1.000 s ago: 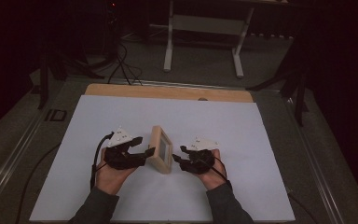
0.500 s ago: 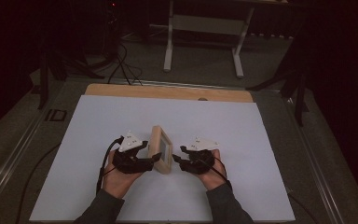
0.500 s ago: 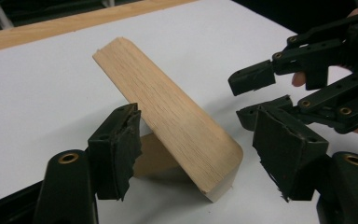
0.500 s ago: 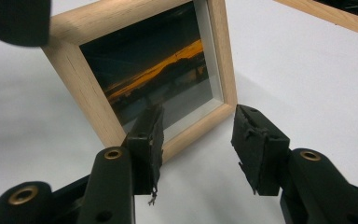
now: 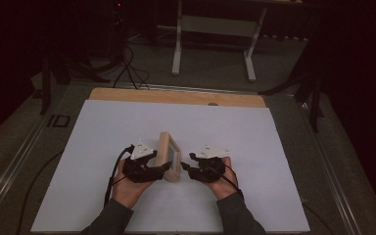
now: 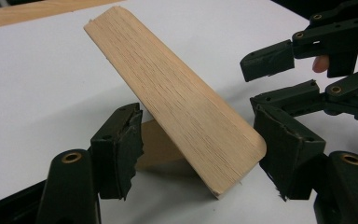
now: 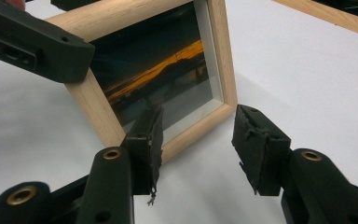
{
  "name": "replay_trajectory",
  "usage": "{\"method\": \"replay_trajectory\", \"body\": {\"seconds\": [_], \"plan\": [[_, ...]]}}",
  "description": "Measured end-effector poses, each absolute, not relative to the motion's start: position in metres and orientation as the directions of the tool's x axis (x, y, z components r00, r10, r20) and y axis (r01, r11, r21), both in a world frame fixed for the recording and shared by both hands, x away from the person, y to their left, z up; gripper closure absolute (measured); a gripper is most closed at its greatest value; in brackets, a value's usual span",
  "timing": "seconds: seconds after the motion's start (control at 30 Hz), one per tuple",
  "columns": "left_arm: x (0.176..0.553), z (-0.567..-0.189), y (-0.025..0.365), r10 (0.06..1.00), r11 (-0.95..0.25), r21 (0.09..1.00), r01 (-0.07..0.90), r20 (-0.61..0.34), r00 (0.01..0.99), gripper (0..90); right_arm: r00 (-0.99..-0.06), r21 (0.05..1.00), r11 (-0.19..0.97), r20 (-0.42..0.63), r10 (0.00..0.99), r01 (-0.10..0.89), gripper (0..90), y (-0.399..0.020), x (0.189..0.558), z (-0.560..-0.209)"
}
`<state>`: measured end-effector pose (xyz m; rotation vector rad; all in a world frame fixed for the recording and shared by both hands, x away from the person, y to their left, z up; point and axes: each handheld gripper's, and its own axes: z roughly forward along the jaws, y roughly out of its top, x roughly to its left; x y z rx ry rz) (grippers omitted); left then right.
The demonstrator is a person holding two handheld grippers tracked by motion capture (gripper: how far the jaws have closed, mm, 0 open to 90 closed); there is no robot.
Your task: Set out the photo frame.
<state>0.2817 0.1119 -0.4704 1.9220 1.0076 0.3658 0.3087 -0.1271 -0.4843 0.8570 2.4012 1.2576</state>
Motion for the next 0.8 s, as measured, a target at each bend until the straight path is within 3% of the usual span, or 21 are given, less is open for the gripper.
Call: {"method": "replay_trajectory", "body": {"seconds": [0.8], "plan": [[0.2845,-0.4725,0.1093,0.77,-0.245,0.809,0.534,-0.172,0.614,41.5,-0.764,0.832,0.414,0.019,0.645,0.37,49.6,-0.1327,0.3107,-0.4808]]}}
